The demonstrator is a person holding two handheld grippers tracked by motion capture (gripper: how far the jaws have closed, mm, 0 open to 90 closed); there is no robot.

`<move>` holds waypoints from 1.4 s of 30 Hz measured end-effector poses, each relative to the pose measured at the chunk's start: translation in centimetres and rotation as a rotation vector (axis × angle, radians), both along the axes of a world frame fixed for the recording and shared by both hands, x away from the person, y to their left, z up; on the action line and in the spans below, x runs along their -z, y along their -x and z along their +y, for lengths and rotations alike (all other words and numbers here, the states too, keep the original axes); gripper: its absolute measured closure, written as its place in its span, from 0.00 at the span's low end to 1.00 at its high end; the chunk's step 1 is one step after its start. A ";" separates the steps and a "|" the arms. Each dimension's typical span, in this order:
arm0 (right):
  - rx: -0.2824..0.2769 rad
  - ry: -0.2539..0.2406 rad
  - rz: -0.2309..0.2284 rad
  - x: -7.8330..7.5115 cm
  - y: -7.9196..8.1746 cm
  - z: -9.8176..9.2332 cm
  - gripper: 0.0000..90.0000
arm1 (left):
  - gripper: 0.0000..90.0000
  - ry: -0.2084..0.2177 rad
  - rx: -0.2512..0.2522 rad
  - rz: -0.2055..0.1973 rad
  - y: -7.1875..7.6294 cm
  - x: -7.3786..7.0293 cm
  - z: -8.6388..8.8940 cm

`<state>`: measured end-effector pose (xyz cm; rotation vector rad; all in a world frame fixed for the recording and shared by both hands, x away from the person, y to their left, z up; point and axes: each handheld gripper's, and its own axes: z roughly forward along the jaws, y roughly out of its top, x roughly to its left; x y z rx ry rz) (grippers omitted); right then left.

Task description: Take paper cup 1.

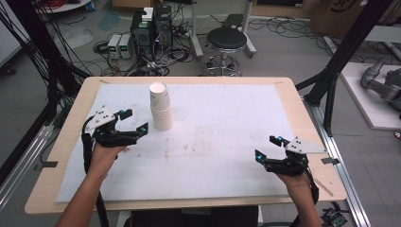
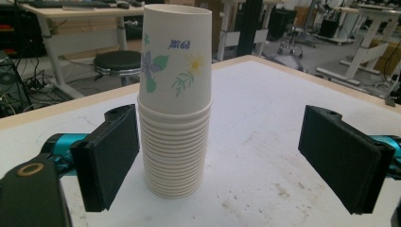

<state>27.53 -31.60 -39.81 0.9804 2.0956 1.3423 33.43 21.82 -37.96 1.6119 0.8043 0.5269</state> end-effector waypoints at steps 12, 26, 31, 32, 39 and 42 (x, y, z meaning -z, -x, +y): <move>-0.010 0.000 -0.005 -0.1 -0.2 0.2 0.22 | 0.15 -0.039 -0.029 0.012 -3.6 -3.1 -1.1; -0.006 -0.006 0.004 -0.1 -0.2 0.2 0.22 | 0.15 -0.079 -0.027 0.059 -7.8 -4.2 -3.5; -0.003 -0.008 0.001 -0.2 -0.1 0.0 0.22 | 0.15 -0.078 -0.021 0.076 -8.6 -3.8 -3.9; -0.003 -0.009 0.002 -0.2 -0.1 0.0 0.22 | 0.15 -0.076 -0.020 0.079 -8.8 -3.7 -4.0; -0.005 -0.010 0.008 -0.1 -0.2 0.1 0.22 | 0.23 -0.062 -0.004 0.094 -9.6 -2.9 -4.2; -0.004 -0.009 0.004 -0.1 -0.2 0.0 0.22 | 0.26 -0.064 0.009 0.096 -9.9 -2.7 -4.3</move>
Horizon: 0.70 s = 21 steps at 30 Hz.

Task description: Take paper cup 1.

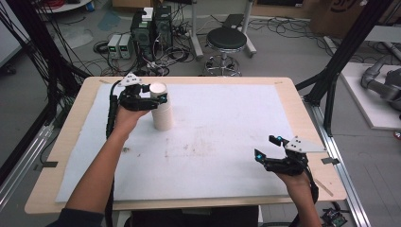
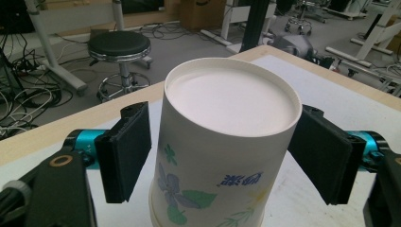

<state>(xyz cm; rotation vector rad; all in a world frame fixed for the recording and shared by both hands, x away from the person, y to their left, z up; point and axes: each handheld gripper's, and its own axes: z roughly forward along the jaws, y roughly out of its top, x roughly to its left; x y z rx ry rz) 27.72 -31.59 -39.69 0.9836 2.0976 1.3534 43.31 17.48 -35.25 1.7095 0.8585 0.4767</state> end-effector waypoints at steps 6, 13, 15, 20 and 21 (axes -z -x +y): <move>0.006 -0.004 0.014 0.1 0.0 0.0 0.22 | 0.34 -0.004 0.013 -0.016 -0.1 0.1 0.0; 0.006 -0.006 0.015 0.1 0.0 0.0 0.22 | 0.35 0.003 0.020 -0.035 0.0 -0.3 0.1; 0.005 -0.003 0.014 0.1 0.0 0.0 0.22 | 0.35 0.012 0.022 -0.047 0.1 -0.7 0.2; 0.003 -0.007 0.017 0.1 0.0 0.0 0.22 | 0.36 0.033 0.029 -0.089 0.5 -2.2 0.4; 0.004 -0.009 0.023 0.0 0.0 0.1 0.22 | 0.37 0.036 0.031 -0.095 0.6 -2.5 0.4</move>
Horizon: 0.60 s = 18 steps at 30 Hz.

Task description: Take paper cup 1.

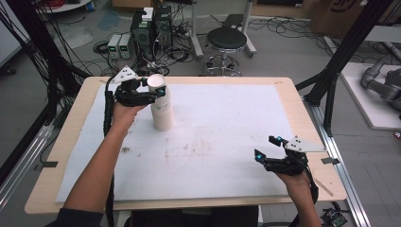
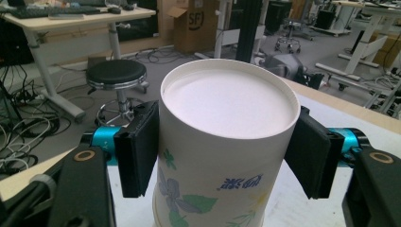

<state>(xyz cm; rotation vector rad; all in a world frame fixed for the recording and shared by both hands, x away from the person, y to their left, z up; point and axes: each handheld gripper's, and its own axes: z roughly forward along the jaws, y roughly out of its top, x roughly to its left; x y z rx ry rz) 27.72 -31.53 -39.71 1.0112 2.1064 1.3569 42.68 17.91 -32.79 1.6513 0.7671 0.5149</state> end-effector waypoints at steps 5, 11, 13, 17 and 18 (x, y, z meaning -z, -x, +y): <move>-0.002 0.002 0.000 -0.1 0.0 0.0 0.22 | 0.37 0.044 -0.001 -0.063 0.7 -2.1 0.6; -0.007 0.006 -0.006 -0.1 0.0 0.2 0.22 | 0.38 0.091 0.008 -0.118 1.8 -4.0 1.1; -0.007 0.004 -0.005 -0.1 0.0 0.2 0.22 | 0.38 0.093 0.010 -0.130 2.0 -4.4 1.2; -0.009 0.004 -0.004 -0.2 0.0 0.3 0.22 | 0.38 0.111 0.020 -0.162 3.0 -5.5 1.3; -0.012 0.007 -0.009 -0.2 0.0 0.4 0.22 | 0.38 0.111 0.029 -0.166 3.3 -5.7 1.3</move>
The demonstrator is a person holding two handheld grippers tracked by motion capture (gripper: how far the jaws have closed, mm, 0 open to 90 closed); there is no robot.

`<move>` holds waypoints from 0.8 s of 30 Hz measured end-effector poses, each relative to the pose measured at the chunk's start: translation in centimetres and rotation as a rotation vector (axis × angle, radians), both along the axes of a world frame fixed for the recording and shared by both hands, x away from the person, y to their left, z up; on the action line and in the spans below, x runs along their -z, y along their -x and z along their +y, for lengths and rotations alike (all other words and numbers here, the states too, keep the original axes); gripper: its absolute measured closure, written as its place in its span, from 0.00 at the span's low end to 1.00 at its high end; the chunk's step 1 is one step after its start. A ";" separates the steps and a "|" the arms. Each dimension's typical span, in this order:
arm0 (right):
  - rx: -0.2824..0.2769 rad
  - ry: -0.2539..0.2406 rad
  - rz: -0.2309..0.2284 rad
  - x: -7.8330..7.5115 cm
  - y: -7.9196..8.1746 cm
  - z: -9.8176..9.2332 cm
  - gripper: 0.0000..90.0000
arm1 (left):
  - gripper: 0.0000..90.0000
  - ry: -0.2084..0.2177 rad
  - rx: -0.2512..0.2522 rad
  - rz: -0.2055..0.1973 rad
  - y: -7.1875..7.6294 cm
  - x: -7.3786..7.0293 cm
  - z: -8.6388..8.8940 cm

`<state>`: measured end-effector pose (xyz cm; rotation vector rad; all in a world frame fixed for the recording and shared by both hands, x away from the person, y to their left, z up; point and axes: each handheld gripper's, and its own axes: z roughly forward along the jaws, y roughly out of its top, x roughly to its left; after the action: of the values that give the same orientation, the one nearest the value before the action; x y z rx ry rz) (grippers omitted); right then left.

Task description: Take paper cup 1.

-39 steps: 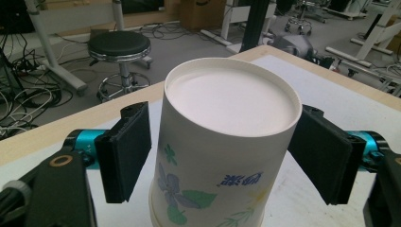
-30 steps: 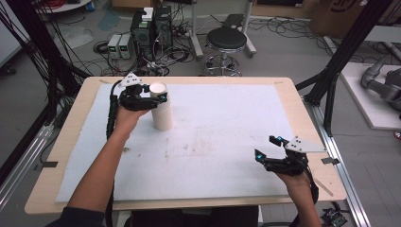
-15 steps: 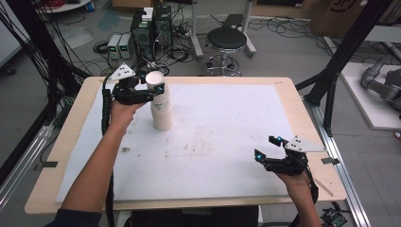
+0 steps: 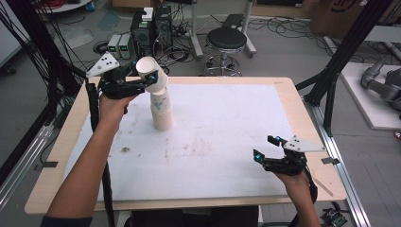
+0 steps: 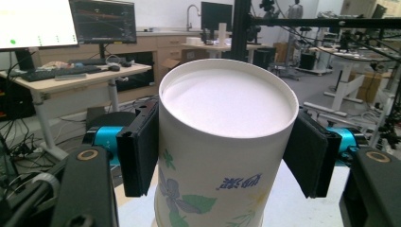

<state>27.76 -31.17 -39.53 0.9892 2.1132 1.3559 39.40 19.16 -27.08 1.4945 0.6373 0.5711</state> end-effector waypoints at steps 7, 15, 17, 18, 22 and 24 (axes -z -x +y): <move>-0.008 -0.002 0.006 -0.1 0.0 0.4 0.22 | 0.38 -0.002 0.052 -0.006 1.7 -0.5 0.0; -0.061 -0.003 0.014 -0.1 -0.2 1.3 0.22 | 0.38 0.003 0.169 0.021 4.7 1.4 -0.8; -0.076 -0.003 0.020 -0.2 -0.3 1.8 0.22 | 0.38 0.014 0.193 0.026 5.4 2.1 -1.1; -0.083 -0.004 0.021 -0.2 -0.3 1.9 0.22 | 0.38 0.012 0.200 0.029 5.7 2.4 -1.2; -0.114 0.003 0.026 -0.2 -0.6 2.7 0.22 | 0.38 0.008 0.224 0.047 6.8 4.1 -1.8; -0.135 0.000 0.036 -0.3 -0.7 3.2 0.22 | 0.38 0.003 0.236 0.058 7.2 4.9 -2.0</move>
<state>28.47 -27.97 -39.25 0.8914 2.2419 1.4107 32.20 17.17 -31.94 1.5614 0.4964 0.3459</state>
